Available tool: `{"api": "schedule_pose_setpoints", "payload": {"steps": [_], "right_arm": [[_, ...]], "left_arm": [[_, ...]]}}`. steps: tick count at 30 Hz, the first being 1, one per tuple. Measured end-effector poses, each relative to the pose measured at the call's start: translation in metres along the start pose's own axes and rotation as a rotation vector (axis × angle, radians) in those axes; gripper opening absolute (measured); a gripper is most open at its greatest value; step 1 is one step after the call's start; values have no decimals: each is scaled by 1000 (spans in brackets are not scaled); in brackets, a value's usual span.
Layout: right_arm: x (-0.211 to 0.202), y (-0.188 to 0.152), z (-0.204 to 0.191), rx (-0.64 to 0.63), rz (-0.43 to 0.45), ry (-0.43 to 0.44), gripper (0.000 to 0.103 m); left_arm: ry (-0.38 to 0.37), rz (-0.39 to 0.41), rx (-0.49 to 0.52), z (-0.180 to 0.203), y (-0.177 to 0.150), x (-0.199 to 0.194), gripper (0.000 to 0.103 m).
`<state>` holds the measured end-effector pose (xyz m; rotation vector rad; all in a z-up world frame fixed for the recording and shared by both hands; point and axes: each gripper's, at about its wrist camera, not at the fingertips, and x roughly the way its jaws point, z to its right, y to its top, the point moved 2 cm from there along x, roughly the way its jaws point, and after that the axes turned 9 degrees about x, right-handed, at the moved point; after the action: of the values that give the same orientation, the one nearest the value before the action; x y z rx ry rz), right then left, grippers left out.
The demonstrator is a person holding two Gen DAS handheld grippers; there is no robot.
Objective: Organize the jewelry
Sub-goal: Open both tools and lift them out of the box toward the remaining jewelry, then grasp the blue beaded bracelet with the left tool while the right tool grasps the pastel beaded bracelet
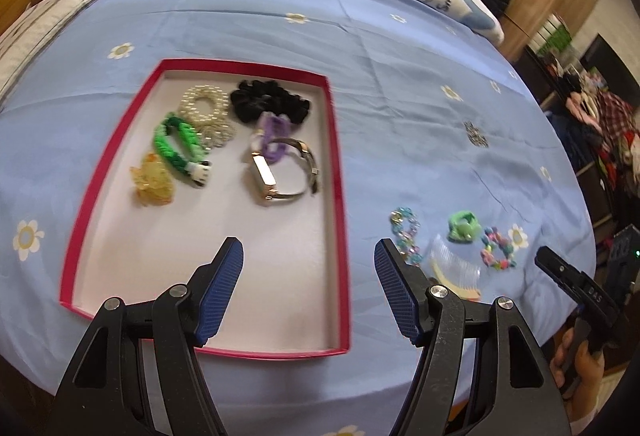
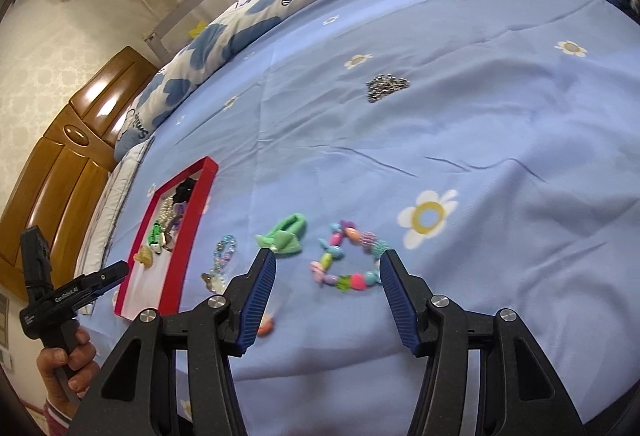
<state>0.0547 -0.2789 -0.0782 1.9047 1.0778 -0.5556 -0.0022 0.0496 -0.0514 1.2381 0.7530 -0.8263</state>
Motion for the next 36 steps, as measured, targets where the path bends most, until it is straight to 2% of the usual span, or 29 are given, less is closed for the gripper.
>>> {"api": "schedule_pose_setpoints", "payload": {"steps": [13, 17, 22, 24, 28, 31, 36], "right_arm": [[16, -9, 6, -71, -30, -65, 56], [25, -11, 4, -114, -47, -83, 66], [32, -10, 1, -162, -59, -109, 66], [35, -10, 0, -181, -67, -116, 68], [43, -10, -2, -222, -78, -133, 69], [48, -10, -2, -234, -81, -139, 70], [52, -12, -3, -265, -79, -158, 68]], "left_arm": [[-19, -51, 109, 41, 4, 22, 68], [-13, -77, 153, 54, 8, 36, 68], [-13, -111, 211, 70, 13, 57, 68], [12, -113, 247, 76, 18, 65, 68], [-5, -141, 262, 84, 25, 79, 68], [19, -178, 300, 92, 25, 95, 68], [30, -213, 331, 97, 15, 113, 61]]}}
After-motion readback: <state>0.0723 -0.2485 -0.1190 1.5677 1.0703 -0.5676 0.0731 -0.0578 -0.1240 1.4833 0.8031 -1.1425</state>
